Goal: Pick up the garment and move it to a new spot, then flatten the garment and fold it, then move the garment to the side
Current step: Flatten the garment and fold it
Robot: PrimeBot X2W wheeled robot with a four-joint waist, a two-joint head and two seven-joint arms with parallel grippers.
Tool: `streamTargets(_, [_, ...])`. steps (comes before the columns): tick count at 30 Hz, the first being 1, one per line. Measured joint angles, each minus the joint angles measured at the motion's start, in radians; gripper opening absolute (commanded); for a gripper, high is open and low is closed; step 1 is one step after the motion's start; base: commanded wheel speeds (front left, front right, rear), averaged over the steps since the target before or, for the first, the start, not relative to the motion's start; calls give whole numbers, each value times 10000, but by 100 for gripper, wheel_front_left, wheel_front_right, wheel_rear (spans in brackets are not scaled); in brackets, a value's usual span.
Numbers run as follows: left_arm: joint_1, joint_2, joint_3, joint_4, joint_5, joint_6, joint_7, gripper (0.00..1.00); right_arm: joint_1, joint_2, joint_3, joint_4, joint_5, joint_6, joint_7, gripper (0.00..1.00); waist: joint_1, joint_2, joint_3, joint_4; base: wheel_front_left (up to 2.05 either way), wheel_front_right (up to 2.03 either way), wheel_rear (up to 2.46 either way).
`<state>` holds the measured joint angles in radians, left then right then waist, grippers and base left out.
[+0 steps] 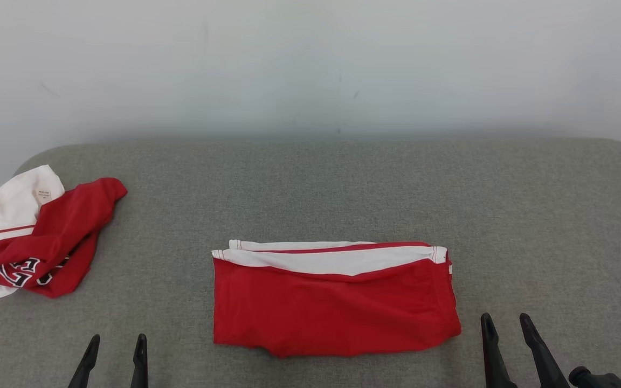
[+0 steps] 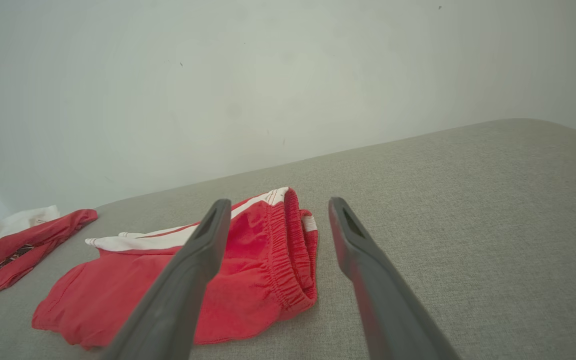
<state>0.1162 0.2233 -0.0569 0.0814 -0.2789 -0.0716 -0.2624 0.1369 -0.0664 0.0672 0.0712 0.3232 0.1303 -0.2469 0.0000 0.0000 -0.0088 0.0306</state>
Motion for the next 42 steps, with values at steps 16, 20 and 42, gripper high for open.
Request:
streamTargets(16, [10, -537, 541, 138, 662, -431, 0, 100, -267, 13, -2, 324, -201, 0, 17, 100, 0, 0, 1, 82, 0, 0, 0])
streamTargets(20, [-72, -614, 585, 161, 736, -493, -2, 100, -935, -86, 15, 525, -259, 0, 263, 100, 0, 0, 40, 142, 0, 0, 0])
streamTargets(42, [-931, -1149, 249, 307, 1028, -577, 0, 100, -4122, -545, -426, 4861, -771, 0, 2243, 100, 1, 1, 898, 914, 0, 0, 0])
